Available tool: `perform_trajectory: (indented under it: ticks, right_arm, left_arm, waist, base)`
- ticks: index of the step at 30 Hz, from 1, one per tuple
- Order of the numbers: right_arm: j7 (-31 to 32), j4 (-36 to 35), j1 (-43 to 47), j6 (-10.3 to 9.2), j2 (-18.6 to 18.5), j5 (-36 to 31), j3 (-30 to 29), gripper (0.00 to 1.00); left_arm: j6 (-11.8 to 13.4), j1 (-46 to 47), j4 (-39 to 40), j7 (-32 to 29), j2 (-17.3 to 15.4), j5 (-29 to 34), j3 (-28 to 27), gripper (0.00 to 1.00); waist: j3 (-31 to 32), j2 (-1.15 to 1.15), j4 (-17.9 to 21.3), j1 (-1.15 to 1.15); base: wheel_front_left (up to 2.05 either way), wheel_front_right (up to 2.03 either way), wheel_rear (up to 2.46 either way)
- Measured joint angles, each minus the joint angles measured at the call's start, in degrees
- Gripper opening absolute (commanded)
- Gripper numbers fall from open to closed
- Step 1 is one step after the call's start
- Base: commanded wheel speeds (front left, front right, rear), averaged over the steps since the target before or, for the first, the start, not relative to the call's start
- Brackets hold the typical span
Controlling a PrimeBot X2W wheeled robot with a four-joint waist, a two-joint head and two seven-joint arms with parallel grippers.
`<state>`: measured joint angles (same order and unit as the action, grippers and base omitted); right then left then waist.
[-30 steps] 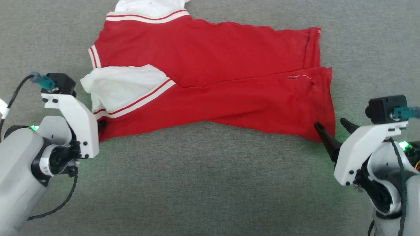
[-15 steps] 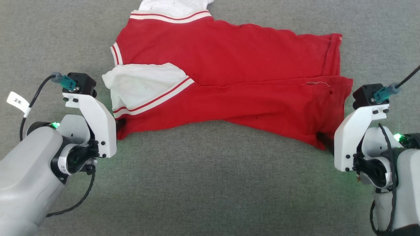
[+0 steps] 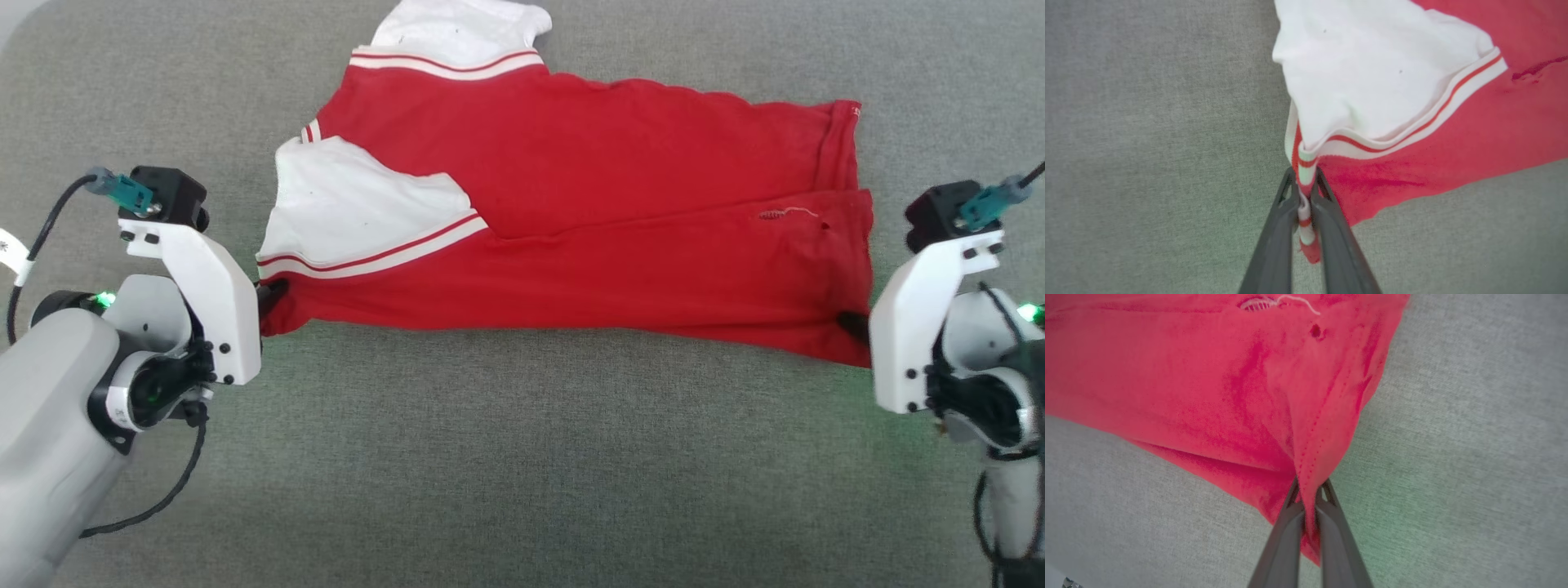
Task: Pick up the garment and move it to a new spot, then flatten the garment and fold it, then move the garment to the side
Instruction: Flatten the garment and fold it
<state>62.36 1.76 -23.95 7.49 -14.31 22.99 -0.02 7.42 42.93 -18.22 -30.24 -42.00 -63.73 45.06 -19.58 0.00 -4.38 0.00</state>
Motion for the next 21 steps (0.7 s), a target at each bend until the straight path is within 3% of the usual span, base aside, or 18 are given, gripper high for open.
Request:
perform_trajectory:
  ticks: [3, 10, 16, 21]
  right_arm:
    - [2.5, -1.8, 0.1, 0.01, -2.0, 1.6, -0.3, 0.0]
    - [9.6, -8.7, 4.5, 0.02, -5.0, 5.8, -2.5, 0.0]
    - [14.6, -14.5, 10.1, 0.02, -5.5, 7.7, -5.5, 0.0]
    - [14.5, -15.8, 14.0, 0.02, -4.4, 6.8, -7.7, 0.0]
  left_arm:
    - [1.0, -0.4, 2.7, 0.0, -1.5, 0.0, -0.5, 0.0]
    - [6.0, -5.1, 13.2, -1.5, -6.4, -0.9, -1.1, 0.0]
    - [11.5, -12.0, 21.4, -2.3, -9.7, -2.7, -0.9, 0.0]
    - [13.8, -17.1, 24.3, -1.9, -10.2, -3.9, 0.1, 0.0]
  waist:
    - [0.5, 0.0, -0.3, 0.0]
    - [1.9, 0.0, -1.2, 0.0]
    - [1.9, 0.0, -1.5, 0.0]
    - [1.4, 0.0, -1.3, 0.0]
  base:
    - [0.0, 0.0, 0.0]
    - [0.0, 0.0, 0.0]
    - [0.0, 0.0, 0.0]
    - [0.0, 0.0, 0.0]
